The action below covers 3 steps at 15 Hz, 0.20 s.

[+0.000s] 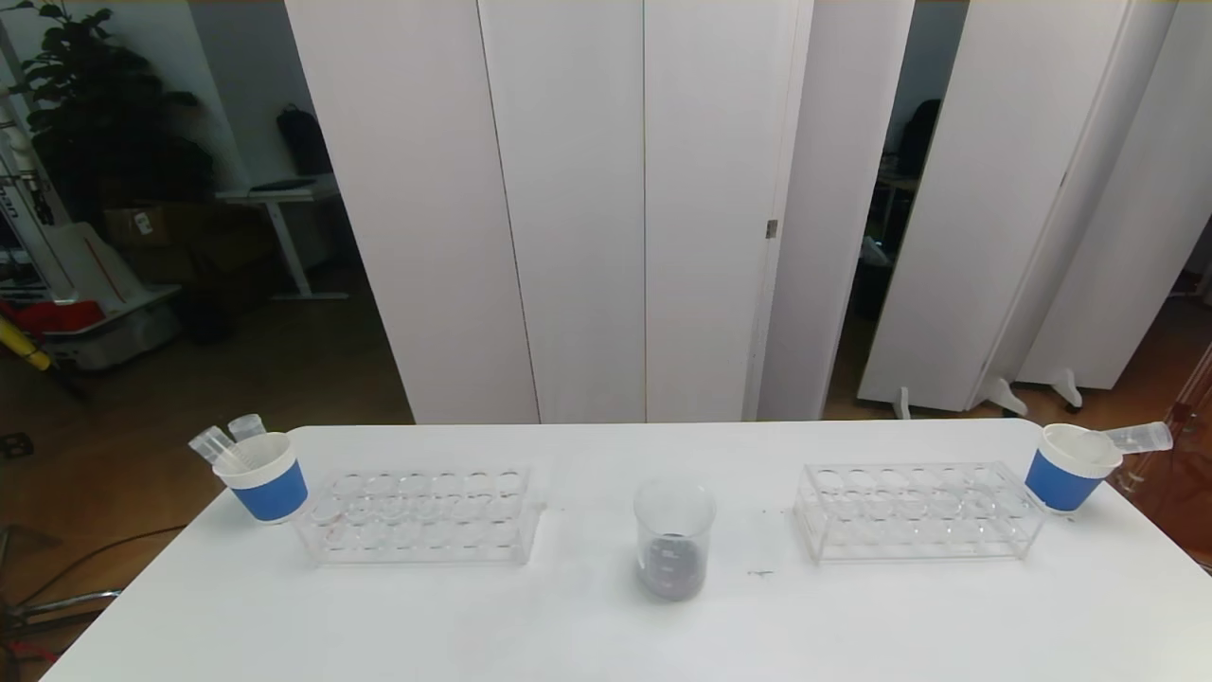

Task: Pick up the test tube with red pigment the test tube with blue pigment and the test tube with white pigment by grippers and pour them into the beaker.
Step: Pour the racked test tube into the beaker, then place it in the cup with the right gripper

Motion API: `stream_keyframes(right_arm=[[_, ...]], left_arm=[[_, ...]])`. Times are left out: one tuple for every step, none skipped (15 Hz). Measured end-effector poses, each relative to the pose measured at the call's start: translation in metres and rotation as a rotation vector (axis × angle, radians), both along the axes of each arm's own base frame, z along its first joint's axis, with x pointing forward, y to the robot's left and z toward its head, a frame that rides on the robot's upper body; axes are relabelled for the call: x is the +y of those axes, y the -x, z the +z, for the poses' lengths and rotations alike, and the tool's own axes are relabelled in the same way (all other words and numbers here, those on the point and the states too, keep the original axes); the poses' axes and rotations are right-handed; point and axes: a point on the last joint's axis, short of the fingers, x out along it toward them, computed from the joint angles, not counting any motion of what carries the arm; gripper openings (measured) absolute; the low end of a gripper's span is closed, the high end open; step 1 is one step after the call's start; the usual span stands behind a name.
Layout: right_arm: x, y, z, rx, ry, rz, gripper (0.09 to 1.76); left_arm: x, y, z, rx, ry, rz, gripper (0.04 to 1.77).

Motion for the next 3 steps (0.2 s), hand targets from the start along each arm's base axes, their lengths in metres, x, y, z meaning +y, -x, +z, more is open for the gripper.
stream_keyframes(right_arm=[[0.0, -0.0003, -0.0012, 0.005, -0.001, 0.0, 1.75], [0.0, -0.0004, -0.0016, 0.006, -0.001, 0.0, 1.75], [0.0, -0.0005, -0.0017, 0.007, -0.001, 0.001, 1.75]], left_arm=[[0.0, 0.0, 0.0, 0.0, 0.0, 0.0, 1.74], [0.0, 0.0, 0.0, 0.0, 0.0, 0.0, 1.74], [0.0, 0.0, 0.0, 0.0, 0.0, 0.0, 1.74]])
